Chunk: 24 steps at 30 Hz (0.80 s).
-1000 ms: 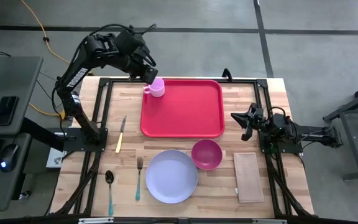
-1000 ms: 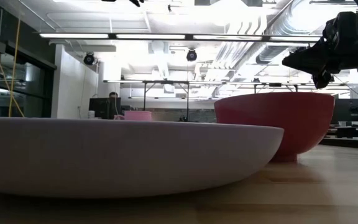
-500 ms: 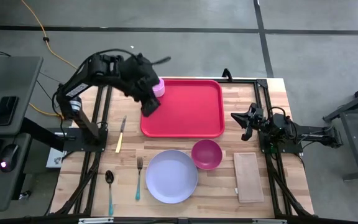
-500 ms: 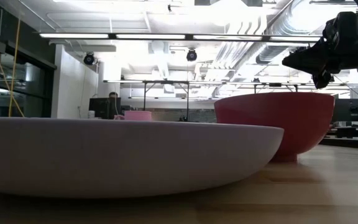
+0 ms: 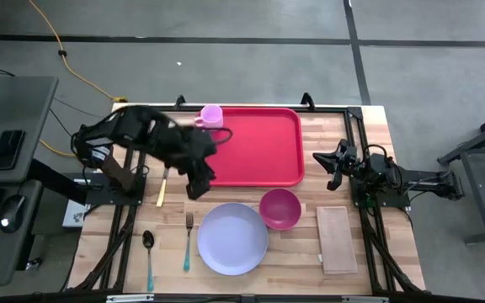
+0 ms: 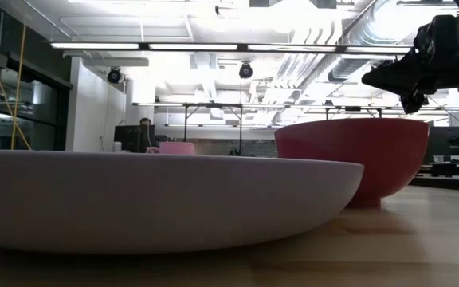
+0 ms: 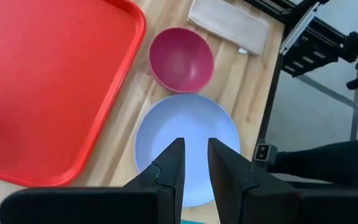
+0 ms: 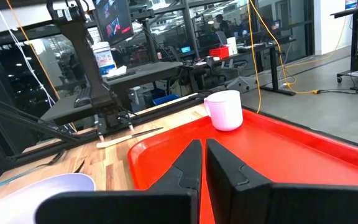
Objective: Set up tray
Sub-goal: Put the blue plate at the bottom of the pink mug on the orange serving tray
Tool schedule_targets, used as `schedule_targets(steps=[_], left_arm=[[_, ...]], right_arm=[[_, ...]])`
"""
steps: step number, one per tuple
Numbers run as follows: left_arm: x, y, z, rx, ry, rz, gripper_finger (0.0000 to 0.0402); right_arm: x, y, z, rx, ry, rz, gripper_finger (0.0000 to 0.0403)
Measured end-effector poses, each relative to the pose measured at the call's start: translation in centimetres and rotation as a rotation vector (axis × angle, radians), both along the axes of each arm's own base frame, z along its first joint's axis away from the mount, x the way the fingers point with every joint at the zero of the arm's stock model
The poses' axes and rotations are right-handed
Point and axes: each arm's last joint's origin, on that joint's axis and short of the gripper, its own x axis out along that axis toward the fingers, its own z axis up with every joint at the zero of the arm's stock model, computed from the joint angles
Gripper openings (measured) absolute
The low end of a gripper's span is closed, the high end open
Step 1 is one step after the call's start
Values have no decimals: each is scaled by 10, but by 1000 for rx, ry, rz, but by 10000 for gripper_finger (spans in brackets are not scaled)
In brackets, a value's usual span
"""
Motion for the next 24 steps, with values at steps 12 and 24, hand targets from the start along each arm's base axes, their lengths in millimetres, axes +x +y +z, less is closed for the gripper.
schedule_targets(steps=[12,24], left_arm=[[13,-41,-9,-26,-43,2,101],[22,-44,-18,-9,6,6,101]], right_arm=[[0,0,0,0,0,0,0],[0,0,0,0,0,4,0]])
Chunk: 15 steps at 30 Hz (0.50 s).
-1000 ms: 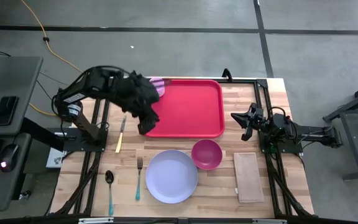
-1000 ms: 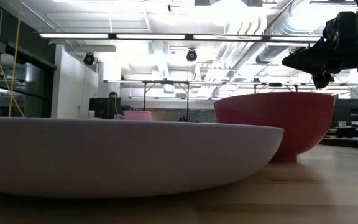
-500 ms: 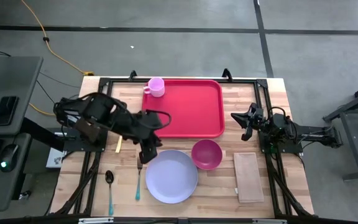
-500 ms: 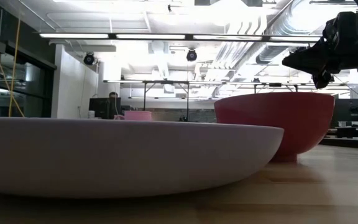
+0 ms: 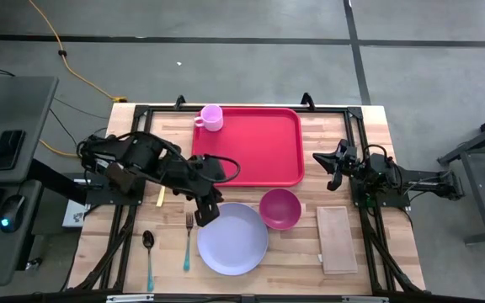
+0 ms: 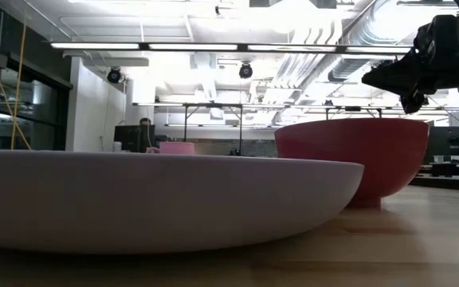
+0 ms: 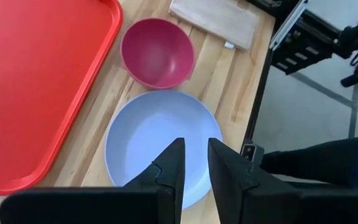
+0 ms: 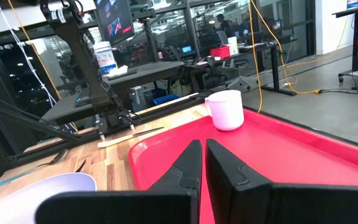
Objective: Set up tray
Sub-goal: Put the blue plate at the bottom of the pink mug on the orange serving tray
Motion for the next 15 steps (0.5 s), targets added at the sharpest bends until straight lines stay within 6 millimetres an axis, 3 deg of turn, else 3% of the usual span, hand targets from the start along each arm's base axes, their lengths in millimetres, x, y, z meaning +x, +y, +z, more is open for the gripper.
schedule_targets(steps=[15], left_arm=[[35,-12,-44,41,204,75,101]], right_arm=[[1,0,-1,0,8,7,0]])
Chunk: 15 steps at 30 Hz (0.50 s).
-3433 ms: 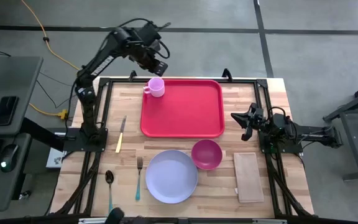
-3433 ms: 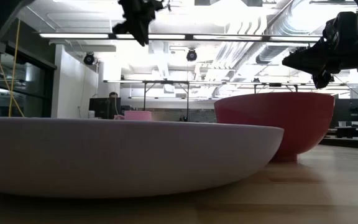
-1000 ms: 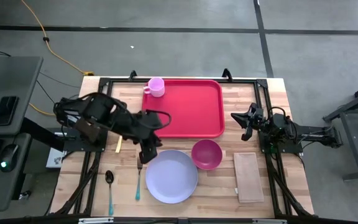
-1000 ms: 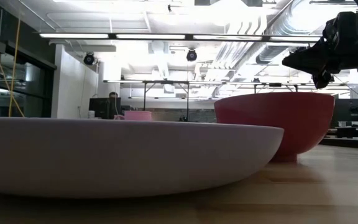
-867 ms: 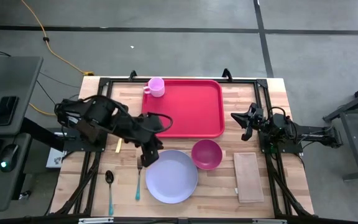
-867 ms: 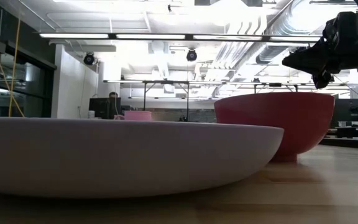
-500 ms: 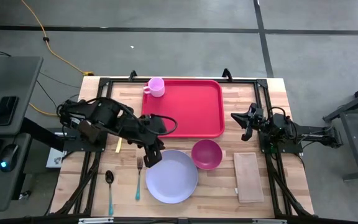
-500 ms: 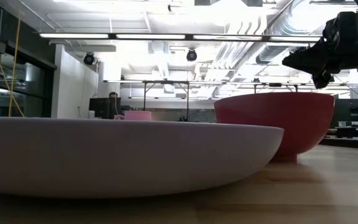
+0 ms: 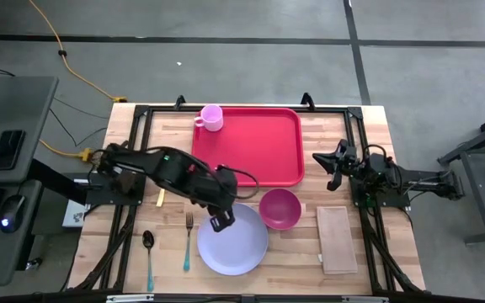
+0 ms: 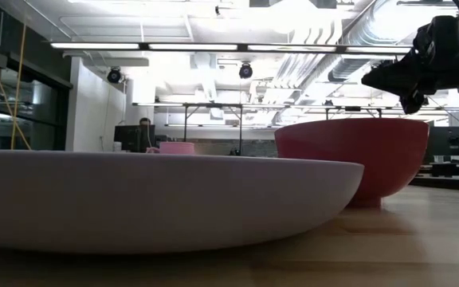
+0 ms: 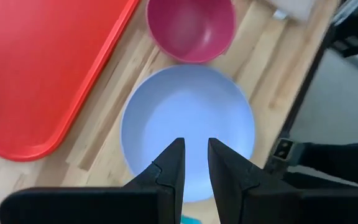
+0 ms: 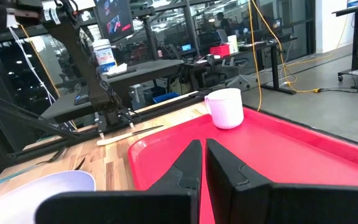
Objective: Set up tray
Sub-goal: Put the blue plate at the bottom of the pink mug on the orange serving tray
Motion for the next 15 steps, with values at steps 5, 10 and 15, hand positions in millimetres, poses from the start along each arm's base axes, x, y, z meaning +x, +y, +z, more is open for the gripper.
schedule_targets(steps=[5,10,15], left_arm=[[6,-2,-8,10,26,3,101],[9,-3,-27,28,101,50,101],[13,-4,-52,47,191,72,101]], right_arm=[[1,1,-1,1,12,32,0],[1,1,-1,0,13,39,0],[1,1,-1,0,14,40,0]])
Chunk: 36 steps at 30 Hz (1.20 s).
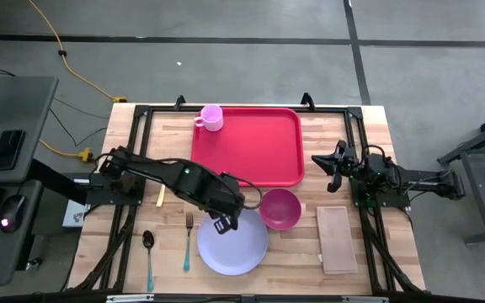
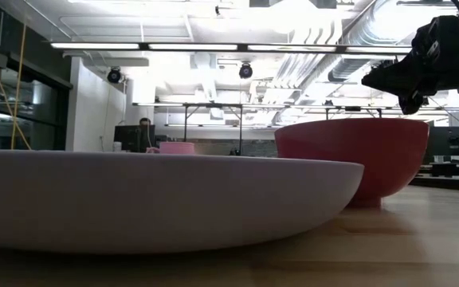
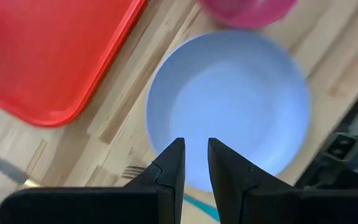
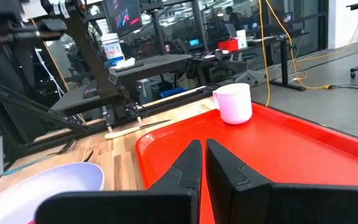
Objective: Set up tray
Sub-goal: Put the blue plate at the bottom of the pink mug on the orange serving tray
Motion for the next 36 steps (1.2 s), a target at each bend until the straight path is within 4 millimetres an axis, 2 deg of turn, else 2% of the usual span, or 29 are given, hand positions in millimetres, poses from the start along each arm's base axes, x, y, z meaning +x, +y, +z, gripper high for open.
schedule_targets(steps=[6,11,26,36], left_arm=[[2,6,-34,-9,146,44,101],[8,13,-56,-28,184,62,101],[21,43,-91,-20,192,23,101],[19,54,-121,-57,259,-2,101]], right_arm=[[0,0,0,0,1,0,0],[0,0,0,0,5,15,0],[0,1,-1,-17,14,32,0],[0,1,-1,-18,14,32,0]])
